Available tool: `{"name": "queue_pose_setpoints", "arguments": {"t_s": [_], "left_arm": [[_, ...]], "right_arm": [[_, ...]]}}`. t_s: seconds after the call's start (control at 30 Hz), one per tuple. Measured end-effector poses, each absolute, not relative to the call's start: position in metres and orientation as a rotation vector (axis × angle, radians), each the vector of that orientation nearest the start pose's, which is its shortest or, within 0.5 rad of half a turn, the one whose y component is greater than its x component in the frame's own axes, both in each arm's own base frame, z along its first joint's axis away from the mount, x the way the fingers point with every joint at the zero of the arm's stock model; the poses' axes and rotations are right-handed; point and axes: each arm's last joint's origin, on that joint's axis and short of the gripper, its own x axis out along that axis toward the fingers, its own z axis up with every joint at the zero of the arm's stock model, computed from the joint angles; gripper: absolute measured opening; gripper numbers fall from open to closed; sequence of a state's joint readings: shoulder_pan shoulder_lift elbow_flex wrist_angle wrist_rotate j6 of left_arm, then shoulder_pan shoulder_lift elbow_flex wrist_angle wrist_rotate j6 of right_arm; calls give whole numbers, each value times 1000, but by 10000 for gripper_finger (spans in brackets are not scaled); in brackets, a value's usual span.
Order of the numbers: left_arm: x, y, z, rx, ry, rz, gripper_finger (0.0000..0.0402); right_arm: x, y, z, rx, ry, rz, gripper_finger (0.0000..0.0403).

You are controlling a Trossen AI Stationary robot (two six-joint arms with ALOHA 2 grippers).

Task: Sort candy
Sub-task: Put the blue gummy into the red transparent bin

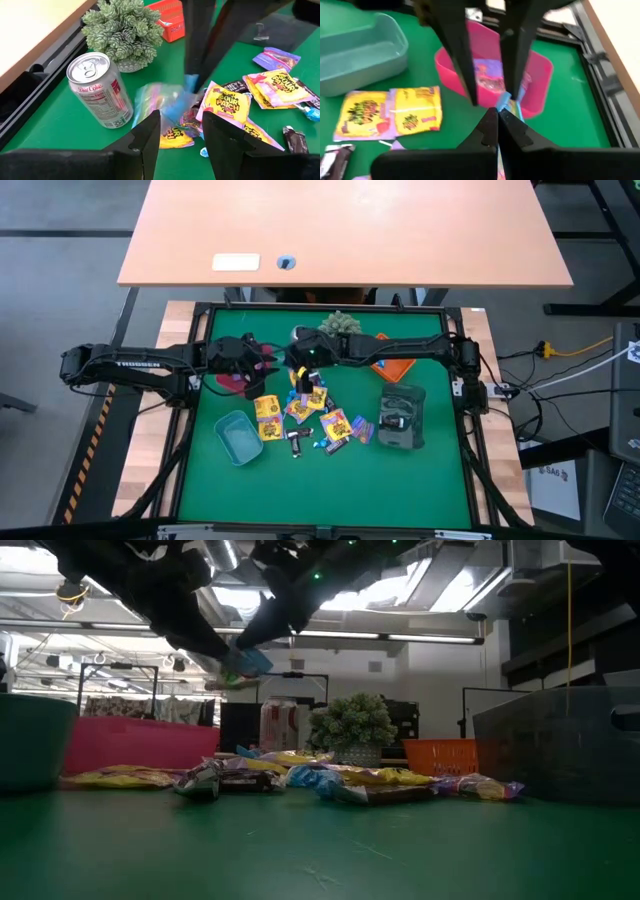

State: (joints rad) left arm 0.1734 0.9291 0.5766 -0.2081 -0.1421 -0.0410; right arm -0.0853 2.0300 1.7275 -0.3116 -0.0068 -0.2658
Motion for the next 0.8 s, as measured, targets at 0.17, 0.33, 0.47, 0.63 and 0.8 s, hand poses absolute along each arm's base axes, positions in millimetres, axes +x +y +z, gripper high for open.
{"name": "queue_pose_setpoints", "arguments": {"t_s": [0.17,0.33,0.47,0.63,0.8], "left_arm": [[191,38,235,-48,557,319,135],[191,38,235,-48,556,319,135],[191,37,235,-53,556,298,135],[191,37,236,-56,553,289,135],[191,37,236,-56,554,290,133]], "right_arm": [[467,-38,270,-217,598,50,0],[468,-38,272,-219,577,49,0],[470,-39,276,-224,531,43,0],[472,-39,279,-227,493,38,0],[472,-39,279,-227,492,38,0]]}}
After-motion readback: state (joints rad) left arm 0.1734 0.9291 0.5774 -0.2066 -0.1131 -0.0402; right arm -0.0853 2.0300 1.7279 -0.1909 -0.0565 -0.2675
